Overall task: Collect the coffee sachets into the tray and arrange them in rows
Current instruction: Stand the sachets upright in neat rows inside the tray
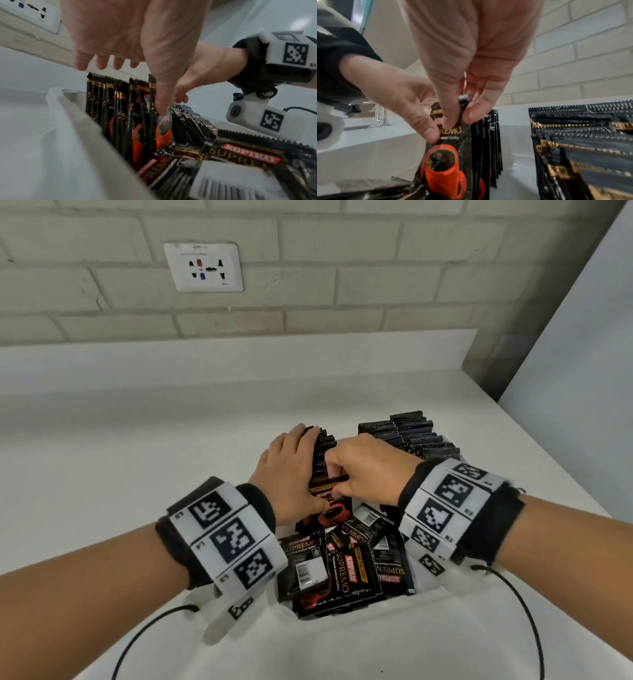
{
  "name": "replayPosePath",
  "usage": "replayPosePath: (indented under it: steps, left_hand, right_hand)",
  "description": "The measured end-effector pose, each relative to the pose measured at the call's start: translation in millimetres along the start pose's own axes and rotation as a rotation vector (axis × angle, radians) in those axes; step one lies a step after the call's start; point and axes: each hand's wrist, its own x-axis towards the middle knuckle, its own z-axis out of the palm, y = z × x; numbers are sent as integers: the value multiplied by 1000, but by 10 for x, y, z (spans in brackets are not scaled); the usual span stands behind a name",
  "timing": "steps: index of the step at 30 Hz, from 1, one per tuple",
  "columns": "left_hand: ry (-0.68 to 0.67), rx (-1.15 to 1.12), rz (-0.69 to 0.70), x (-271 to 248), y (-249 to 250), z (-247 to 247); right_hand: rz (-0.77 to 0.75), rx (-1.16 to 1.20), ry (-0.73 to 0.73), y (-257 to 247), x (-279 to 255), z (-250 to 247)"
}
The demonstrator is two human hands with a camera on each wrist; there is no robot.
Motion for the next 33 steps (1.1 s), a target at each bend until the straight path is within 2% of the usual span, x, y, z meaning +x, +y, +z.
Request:
replayPosePath:
  steps: [5, 9, 13, 15, 18, 23, 26, 30, 33]
  left_hand:
    - [-73, 53, 12, 23, 30, -41]
    - [-149, 157, 15, 20, 25, -20]
    - [-154, 175, 5, 52, 0, 11]
    - [-149, 164, -2, 58, -10, 11]
    - [-145, 166, -9, 60, 2, 13]
    - [-148, 152, -15, 47, 13, 15]
    - [-145, 144, -15, 38, 2, 22]
    - [-133, 139, -12, 41, -9, 31]
    - [-129, 137, -6, 49, -11, 33]
  right_hand:
    - [-11, 33, 47, -23, -50, 2]
    - [-3, 71, -40, -63, -33, 14]
    - [100, 110, -85, 14, -81, -168]
    - [123, 42, -194, 69, -145, -229]
    - [130, -112, -454, 38, -259, -181]
    - [118, -280, -707, -15, -239, 119]
    - [92, -238, -576, 10, -211, 231]
    - [124, -311, -680, -46, -166, 277]
    - [105, -219, -563, -27, -180, 302]
